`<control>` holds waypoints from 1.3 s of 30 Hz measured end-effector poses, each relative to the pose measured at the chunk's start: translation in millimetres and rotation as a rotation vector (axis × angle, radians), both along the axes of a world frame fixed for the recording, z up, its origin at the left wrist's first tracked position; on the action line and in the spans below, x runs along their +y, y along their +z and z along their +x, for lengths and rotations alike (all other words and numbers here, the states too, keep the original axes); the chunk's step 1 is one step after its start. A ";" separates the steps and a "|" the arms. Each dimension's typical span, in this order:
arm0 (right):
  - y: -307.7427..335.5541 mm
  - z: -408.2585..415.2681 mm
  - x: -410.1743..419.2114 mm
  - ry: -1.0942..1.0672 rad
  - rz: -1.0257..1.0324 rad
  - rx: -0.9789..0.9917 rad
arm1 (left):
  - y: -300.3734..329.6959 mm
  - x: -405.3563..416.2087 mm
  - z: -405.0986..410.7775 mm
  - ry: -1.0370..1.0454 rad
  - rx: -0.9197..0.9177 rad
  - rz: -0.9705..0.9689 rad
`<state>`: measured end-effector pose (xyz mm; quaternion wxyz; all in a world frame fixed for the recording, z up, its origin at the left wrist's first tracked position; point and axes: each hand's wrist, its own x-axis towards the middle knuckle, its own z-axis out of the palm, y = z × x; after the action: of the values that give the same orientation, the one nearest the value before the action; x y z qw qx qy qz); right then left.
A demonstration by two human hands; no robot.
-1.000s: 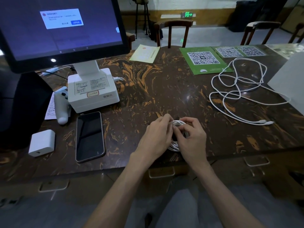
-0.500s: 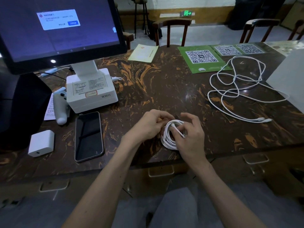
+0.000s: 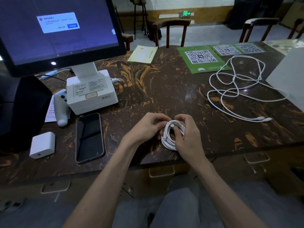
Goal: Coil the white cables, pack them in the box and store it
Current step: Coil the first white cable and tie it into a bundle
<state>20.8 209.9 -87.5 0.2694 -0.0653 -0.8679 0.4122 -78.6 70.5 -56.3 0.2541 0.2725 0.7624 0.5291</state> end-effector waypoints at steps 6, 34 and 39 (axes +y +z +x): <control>1.0 -2.1 1.0 0.006 0.090 0.055 | -4.5 11.1 5.4 0.188 0.034 -0.032; 16.1 -8.3 -7.7 -0.337 -0.652 0.071 | 12.7 17.2 87.8 0.381 0.009 -0.144; 30.3 -32.8 -25.1 -0.353 -0.641 0.145 | 5.4 15.5 60.5 0.512 -0.170 0.154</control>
<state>-12.0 184.8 -57.1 0.3631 -0.2656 -0.6487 0.6139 -18.1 86.0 -50.9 0.1537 0.0442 0.7399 0.6535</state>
